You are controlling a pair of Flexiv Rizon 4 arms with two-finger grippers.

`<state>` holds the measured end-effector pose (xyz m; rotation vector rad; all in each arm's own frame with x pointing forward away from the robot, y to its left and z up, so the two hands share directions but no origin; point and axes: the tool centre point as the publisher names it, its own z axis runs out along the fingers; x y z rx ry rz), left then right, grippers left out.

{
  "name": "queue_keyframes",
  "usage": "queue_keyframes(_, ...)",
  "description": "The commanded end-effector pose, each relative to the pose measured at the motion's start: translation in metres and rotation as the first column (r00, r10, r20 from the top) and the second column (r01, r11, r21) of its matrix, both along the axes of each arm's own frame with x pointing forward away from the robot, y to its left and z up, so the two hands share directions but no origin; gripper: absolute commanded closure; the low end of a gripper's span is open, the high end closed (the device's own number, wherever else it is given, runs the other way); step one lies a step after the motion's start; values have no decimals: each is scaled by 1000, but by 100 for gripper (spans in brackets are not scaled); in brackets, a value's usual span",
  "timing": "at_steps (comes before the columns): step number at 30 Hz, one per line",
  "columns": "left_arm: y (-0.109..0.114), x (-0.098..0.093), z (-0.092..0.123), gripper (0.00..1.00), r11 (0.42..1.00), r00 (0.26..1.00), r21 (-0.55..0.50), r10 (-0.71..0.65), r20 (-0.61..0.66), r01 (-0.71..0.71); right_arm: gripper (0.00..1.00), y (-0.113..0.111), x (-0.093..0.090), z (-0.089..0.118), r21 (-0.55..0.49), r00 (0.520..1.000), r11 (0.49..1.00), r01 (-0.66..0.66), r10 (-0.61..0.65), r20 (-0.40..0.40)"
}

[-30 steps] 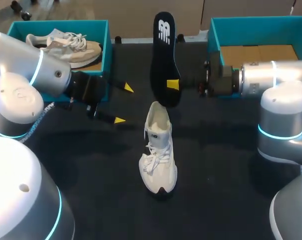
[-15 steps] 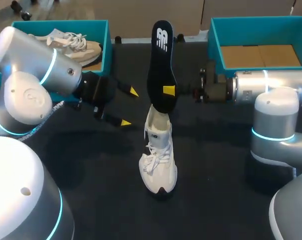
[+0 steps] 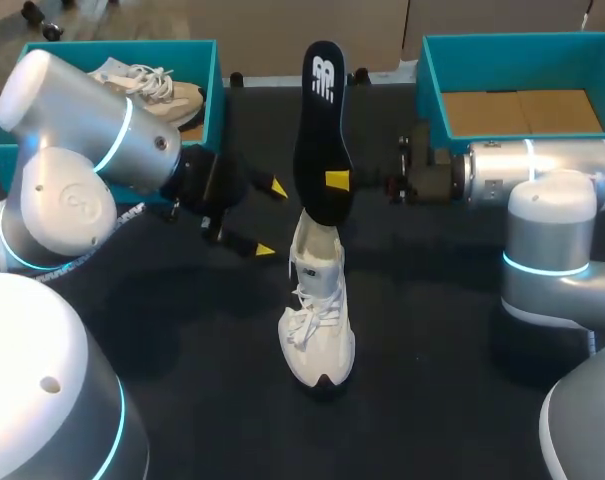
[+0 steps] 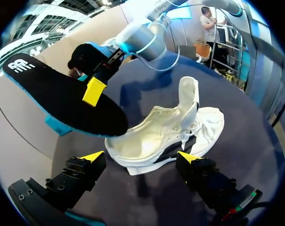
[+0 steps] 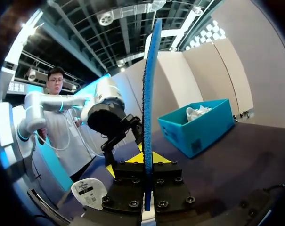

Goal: Take the shoe out of the shoebox, open the shoe tongue, remove and reinsert the insole, then place the shoe into the shoebox

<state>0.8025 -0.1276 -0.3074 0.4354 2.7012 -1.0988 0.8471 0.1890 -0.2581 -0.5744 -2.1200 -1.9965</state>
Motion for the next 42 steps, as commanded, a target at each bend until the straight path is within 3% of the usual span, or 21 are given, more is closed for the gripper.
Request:
queue_keyframes(1,1,-6,0,0,1000,1000,16,25,0,-25,100,1,2,-4,15,1000,1000,0,0,4)
queue_keyframes(19,-6,-11,-27,0,993,993,37,110,-45,-109,100,11,2,-14,39,999,999,-21,23,-36)
queue_keyframes(42,-5,-11,-27,0,993,992,39,110,-52,-109,100,14,-10,-36,55,995,998,-36,41,-88)
